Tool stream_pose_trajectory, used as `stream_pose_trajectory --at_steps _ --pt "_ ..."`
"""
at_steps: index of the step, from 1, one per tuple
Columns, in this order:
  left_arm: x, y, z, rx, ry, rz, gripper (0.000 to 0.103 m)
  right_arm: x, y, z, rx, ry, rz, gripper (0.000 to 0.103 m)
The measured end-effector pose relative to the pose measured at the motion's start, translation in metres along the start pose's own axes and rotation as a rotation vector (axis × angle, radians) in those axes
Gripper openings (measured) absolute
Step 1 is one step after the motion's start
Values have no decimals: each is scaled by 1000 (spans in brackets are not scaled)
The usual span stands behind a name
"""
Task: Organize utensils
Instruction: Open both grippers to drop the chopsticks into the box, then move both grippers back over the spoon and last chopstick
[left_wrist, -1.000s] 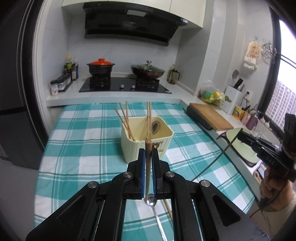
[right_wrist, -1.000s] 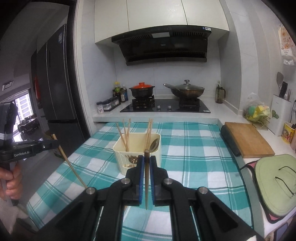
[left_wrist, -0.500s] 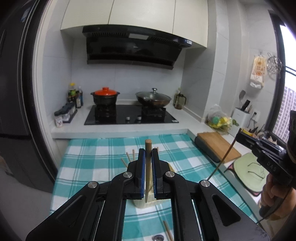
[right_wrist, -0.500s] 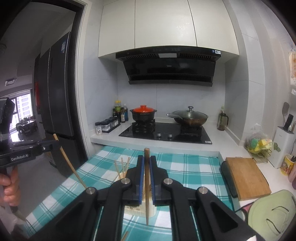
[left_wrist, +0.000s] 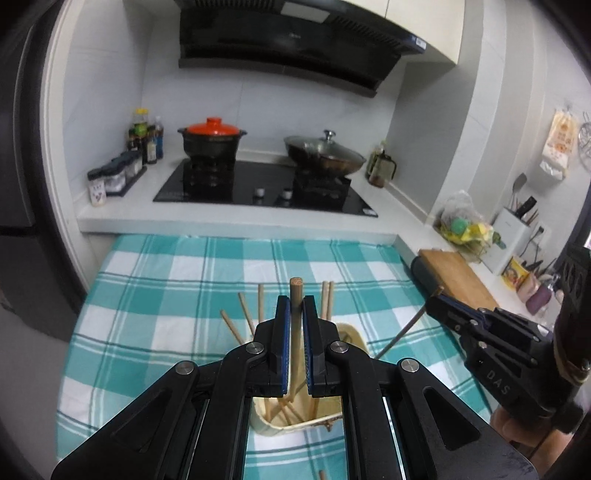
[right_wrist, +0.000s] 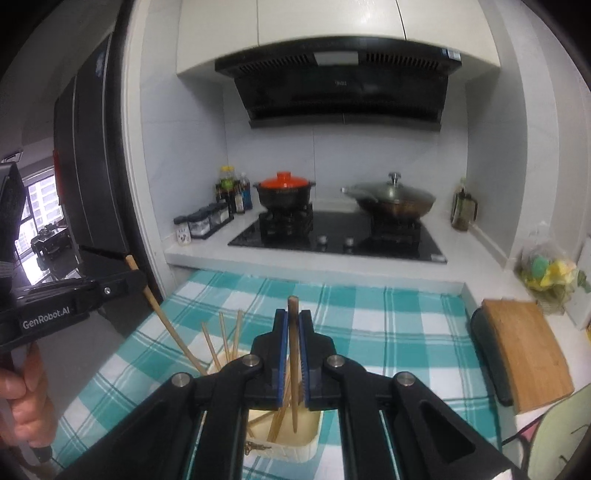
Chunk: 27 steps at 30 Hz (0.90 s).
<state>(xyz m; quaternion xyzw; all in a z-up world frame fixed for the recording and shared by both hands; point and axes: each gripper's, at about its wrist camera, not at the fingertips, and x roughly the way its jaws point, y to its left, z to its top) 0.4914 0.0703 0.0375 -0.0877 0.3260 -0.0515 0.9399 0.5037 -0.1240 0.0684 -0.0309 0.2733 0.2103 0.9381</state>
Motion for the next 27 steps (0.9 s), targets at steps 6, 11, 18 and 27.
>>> stream_pose_trajectory --at_steps 6,11,18,27 --pt "49 -2 -14 12 111 12 5 58 -10 -23 17 171 -6 6" --pt "62 -1 -14 -24 159 0 32 90 -10 -25 33 251 20 11" --pt "18 12 -20 -167 183 -99 92 68 -11 -24 85 173 11 46" --pt "-68 14 -37 -149 161 -109 94 -24 -2 -51 5 112 -12 54"
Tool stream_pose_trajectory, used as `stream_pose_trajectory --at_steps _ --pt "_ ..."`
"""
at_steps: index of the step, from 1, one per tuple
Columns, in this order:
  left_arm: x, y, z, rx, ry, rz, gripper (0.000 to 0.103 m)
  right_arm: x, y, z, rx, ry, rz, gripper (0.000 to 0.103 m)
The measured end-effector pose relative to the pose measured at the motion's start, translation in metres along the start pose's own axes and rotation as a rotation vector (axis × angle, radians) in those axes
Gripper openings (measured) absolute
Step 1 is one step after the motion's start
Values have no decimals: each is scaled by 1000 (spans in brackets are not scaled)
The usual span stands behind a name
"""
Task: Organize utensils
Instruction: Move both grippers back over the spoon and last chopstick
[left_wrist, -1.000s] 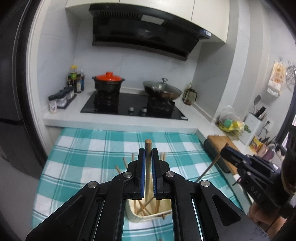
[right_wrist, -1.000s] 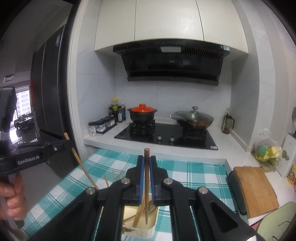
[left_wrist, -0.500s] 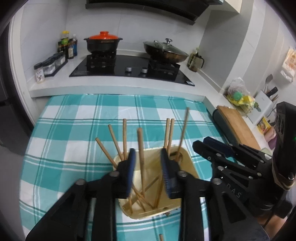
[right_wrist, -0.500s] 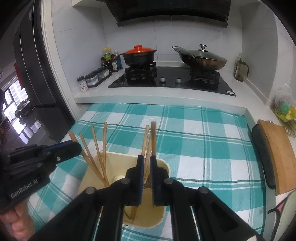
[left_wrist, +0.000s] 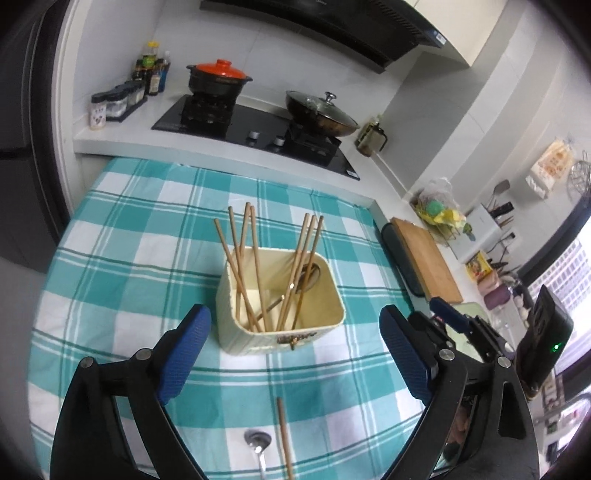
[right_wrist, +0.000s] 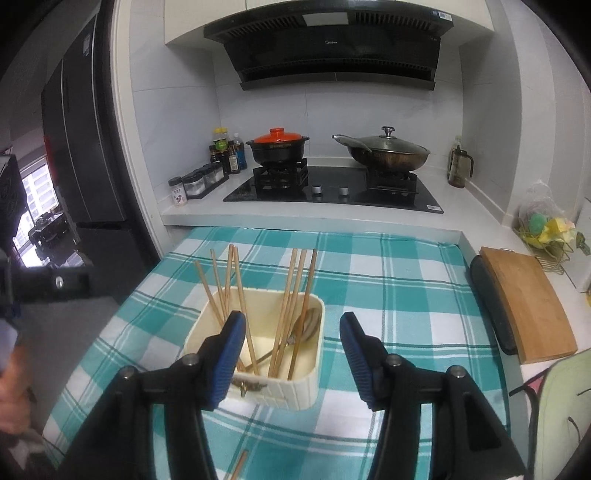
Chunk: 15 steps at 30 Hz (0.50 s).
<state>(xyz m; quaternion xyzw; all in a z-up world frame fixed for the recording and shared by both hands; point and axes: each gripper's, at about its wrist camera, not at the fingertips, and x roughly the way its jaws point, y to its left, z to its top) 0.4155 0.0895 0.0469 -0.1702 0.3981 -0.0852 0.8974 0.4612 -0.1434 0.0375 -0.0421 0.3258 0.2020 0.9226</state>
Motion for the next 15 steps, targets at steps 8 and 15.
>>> stream_pose_trajectory --at_steps 8,15 --pt "-73 9 -83 259 0 236 100 -96 -2 -61 -106 0 -20 60" --pt "-55 42 -202 231 26 311 101 -125 -3 -158 -146 49 -101 60"
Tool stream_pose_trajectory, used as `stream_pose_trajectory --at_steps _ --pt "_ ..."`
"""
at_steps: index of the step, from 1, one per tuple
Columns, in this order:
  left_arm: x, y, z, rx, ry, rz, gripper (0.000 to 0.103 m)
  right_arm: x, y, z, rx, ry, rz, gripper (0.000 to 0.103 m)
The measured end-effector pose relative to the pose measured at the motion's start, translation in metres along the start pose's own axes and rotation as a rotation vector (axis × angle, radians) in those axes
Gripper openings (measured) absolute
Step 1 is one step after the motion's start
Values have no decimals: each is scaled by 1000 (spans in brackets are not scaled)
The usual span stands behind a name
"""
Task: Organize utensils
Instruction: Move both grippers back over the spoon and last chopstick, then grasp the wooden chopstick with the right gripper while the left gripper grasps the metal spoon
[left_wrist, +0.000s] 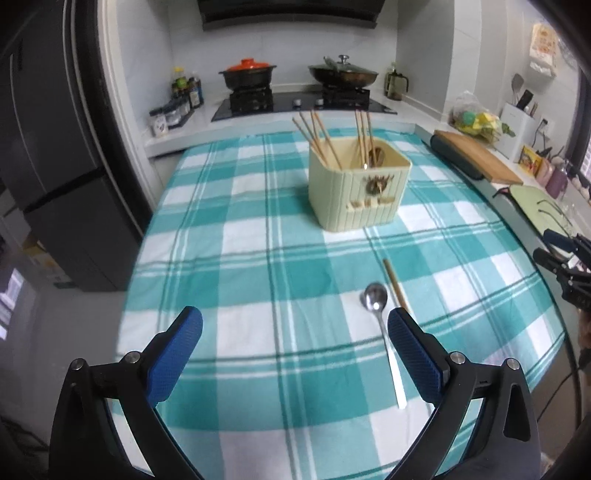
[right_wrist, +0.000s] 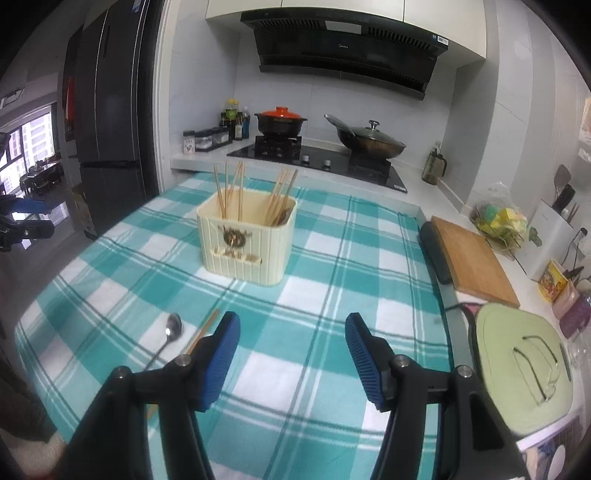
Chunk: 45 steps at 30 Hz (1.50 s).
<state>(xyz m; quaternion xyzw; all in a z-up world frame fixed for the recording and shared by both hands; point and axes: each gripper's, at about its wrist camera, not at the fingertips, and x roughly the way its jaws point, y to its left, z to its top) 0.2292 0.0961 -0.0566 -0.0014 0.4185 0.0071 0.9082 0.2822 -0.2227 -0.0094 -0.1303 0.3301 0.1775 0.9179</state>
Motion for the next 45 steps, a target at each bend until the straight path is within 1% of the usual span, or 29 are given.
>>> stream_pose_trajectory --at_steps 2,5,7,9,11,13,15,21,25,27,29,30,31,33,35,36,39,40,41,42,43,45 --pt "19 -8 -30 -23 22 16 101 6 9 -33 31 22 3 60" --pt "39 -22 -59 -28 51 82 100 19 27 -78 84 51 3 60" --pt "44 -30 -67 -23 46 99 100 26 38 -103 126 74 2 60" --pt "45 -34 -72 -17 38 100 100 28 46 -123 163 84 -2 60" --pt "47 -38 -73 -12 35 101 100 29 51 -134 196 96 15 60" --pt "49 -40 -74 -9 36 100 100 31 55 -140 194 111 25 60" --pt "51 -40 -75 -11 36 102 100 32 59 -142 184 117 9 60" --pt "58 -40 -77 -26 49 95 100 39 65 -142 189 135 17 60" --pt "62 -39 -81 -24 57 105 100 50 72 -141 184 165 27 60" --pt "62 -35 -84 -39 58 110 100 59 76 -133 194 187 39 60" --pt "62 -28 -86 -62 61 109 100 68 83 -118 193 187 68 60" --pt "62 -25 -87 -73 64 110 100 73 88 -110 186 182 83 58" --pt "62 -22 -88 -84 68 111 100 79 94 -101 179 179 97 54" --pt "61 -17 -91 -101 72 113 100 94 108 -86 155 180 121 53" --pt "59 -14 -93 -108 72 117 100 111 123 -76 123 191 124 46" --pt "57 -13 -95 -111 70 118 100 120 129 -74 105 203 118 45" --pt "55 -12 -97 -114 67 112 100 144 139 -77 64 258 81 29" --pt "56 -12 -97 -113 68 108 100 147 138 -80 62 256 72 26" --pt "57 -14 -97 -113 70 104 100 144 137 -81 63 241 56 16" --pt "59 -15 -96 -111 75 96 100 143 134 -81 66 243 41 12" --pt "61 -18 -95 -108 79 86 100 141 131 -83 81 248 33 9" --pt "65 -24 -90 -100 82 59 100 135 119 -88 116 251 4 8"
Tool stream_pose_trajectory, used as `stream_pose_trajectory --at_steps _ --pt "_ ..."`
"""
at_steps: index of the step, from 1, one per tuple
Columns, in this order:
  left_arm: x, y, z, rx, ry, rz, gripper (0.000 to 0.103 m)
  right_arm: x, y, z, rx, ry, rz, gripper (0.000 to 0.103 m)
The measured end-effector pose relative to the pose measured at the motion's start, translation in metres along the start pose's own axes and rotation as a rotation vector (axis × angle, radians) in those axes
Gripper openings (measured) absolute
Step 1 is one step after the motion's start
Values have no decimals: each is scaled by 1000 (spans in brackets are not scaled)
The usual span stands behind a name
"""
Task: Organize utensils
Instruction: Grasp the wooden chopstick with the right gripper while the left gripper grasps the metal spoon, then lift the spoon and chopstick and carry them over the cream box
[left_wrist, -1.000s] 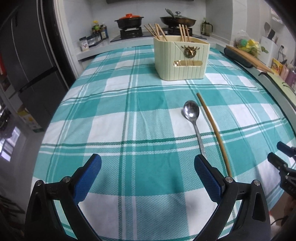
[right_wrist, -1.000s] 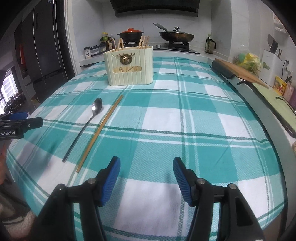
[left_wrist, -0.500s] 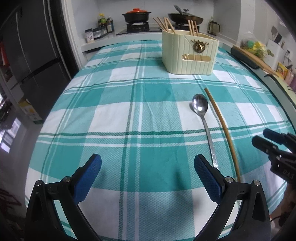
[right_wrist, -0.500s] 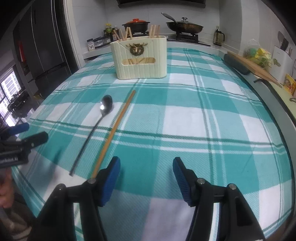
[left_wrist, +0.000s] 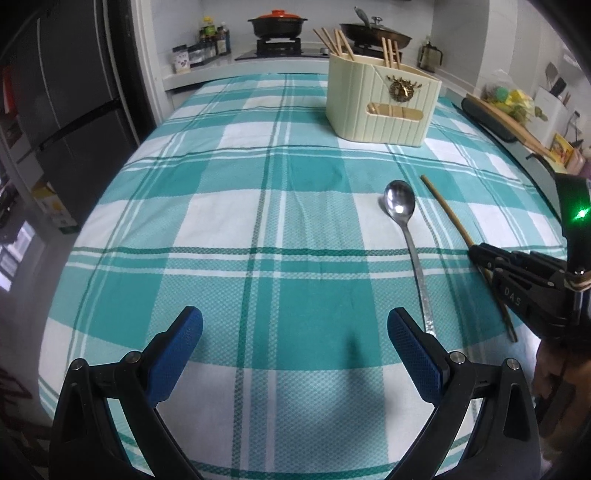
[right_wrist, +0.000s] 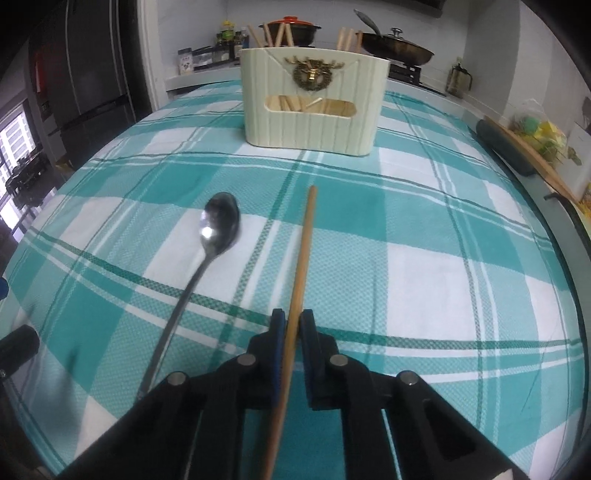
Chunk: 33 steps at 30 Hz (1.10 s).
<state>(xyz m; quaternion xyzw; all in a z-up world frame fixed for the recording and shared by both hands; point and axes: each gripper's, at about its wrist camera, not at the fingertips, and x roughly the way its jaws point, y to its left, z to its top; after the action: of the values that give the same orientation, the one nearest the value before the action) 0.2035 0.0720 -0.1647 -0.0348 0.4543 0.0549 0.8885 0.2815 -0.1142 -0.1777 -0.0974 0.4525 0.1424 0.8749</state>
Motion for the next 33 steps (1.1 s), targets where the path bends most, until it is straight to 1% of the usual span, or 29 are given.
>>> stream_pose_trajectory --at_steps 2,6,9,11,12,13,15,16,17,19,22,24,25,26,27,28,30,33 --pt "4 -9 7 15 -10 -34 100 -4 -16 -7 38 1 -34 8" --pt "21 -29 26 29 -2 -99 100 -18 -53 -26 112 12 -101 7" --pt "43 -42 41 13 28 -142 100 -28 -75 -41 144 19 -133 8" --pt "60 -50 50 1 56 -142 100 -32 -85 -48 156 23 -135 8" --pt "66 -55 54 1 66 -136 100 -34 -90 -50 164 27 -130 8" --pt "73 -60 58 6 74 -129 100 -35 -94 -51 175 28 -111 10" --pt "83 -66 63 16 89 -110 100 -37 -101 -53 198 33 -78 19" --pt "88 -68 66 14 99 -107 100 -37 -105 -53 209 35 -64 29" --pt "92 -68 68 6 108 -115 100 -37 -107 -53 217 36 -49 36" --pt "99 -66 71 -21 126 -138 99 -38 -112 -52 230 40 -22 36" --pt "102 -68 74 -20 106 -115 95 -36 -118 -49 239 54 11 36" --pt "103 -74 77 -1 86 -89 83 -35 -122 -46 239 61 26 36" --pt "104 -78 77 14 77 -74 79 -34 -124 -44 239 63 32 36" --pt "105 -82 79 28 66 -64 73 -33 -127 -42 240 66 39 36" --pt "105 -85 79 41 55 -66 64 -32 -129 -40 240 71 43 36" --pt "104 -88 79 53 46 -74 60 -30 -132 -36 240 76 50 36" --pt "103 -92 79 82 32 -89 38 -27 -139 -27 242 81 64 36" --pt "103 -93 80 98 29 -99 37 -18 -141 -8 201 114 103 36"
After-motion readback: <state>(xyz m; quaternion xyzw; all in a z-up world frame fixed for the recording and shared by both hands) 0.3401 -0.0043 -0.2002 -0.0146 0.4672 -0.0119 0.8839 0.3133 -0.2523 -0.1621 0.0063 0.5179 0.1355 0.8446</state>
